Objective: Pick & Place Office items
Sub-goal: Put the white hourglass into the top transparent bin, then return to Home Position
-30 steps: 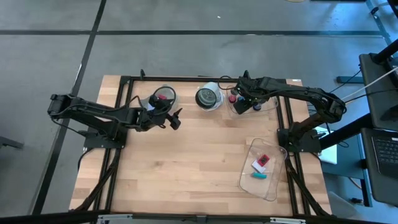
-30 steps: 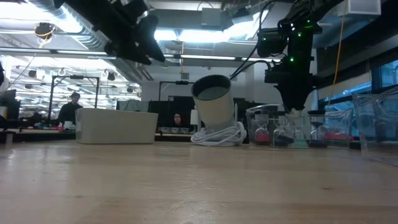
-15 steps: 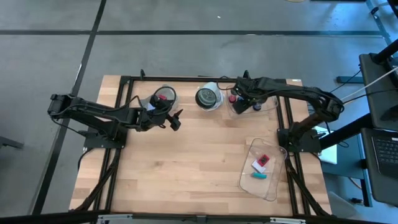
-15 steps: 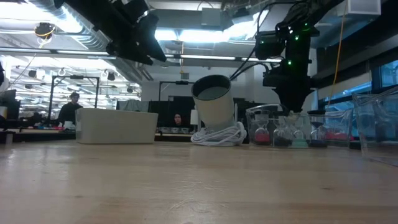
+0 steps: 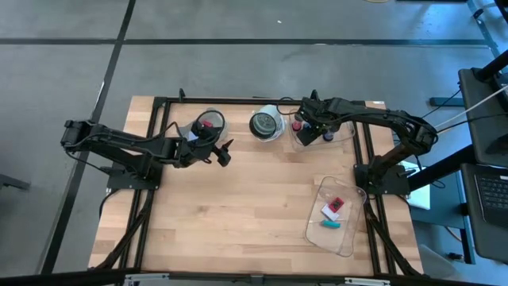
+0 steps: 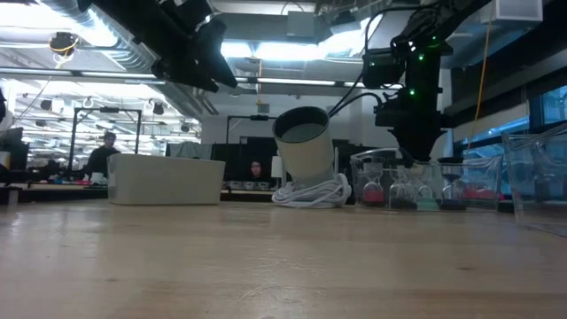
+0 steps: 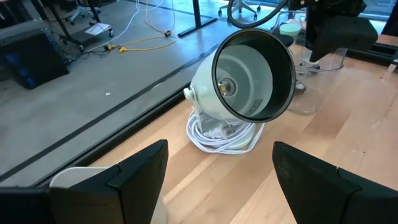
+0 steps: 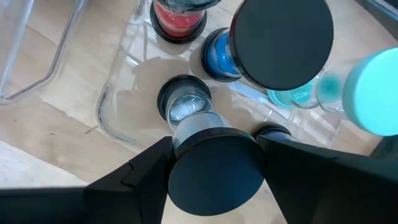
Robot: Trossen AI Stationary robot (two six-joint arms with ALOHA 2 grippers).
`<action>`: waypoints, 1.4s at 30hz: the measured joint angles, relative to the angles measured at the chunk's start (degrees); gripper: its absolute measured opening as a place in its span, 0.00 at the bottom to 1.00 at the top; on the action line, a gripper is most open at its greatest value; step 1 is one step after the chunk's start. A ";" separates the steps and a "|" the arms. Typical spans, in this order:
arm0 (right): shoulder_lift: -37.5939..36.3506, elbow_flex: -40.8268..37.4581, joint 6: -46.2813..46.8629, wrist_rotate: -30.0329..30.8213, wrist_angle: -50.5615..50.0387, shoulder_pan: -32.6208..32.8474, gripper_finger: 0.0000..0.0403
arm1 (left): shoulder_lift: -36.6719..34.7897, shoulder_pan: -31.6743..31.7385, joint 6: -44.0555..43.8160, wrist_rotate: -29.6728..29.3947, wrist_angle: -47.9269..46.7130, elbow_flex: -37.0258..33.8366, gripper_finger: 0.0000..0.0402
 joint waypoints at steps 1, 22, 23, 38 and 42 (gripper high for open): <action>0.00 0.00 -0.04 0.00 -0.02 0.00 0.56 | 0.00 0.00 0.33 -0.07 0.01 0.00 0.71; -0.16 13.38 -3.88 0.22 -8.42 0.36 0.77 | -4.88 -0.14 3.84 -0.14 2.56 0.04 0.71; -0.49 14.38 -5.37 0.22 -8.70 0.66 0.77 | -6.07 -0.23 4.54 -0.05 2.54 0.05 0.71; -13.38 10.23 -18.03 10.84 -5.92 8.49 0.77 | -30.75 -6.84 11.97 0.26 -9.02 0.07 0.71; -20.63 4.25 -17.14 10.23 -1.52 8.55 0.77 | -36.02 -8.10 11.96 0.26 -10.93 0.07 0.71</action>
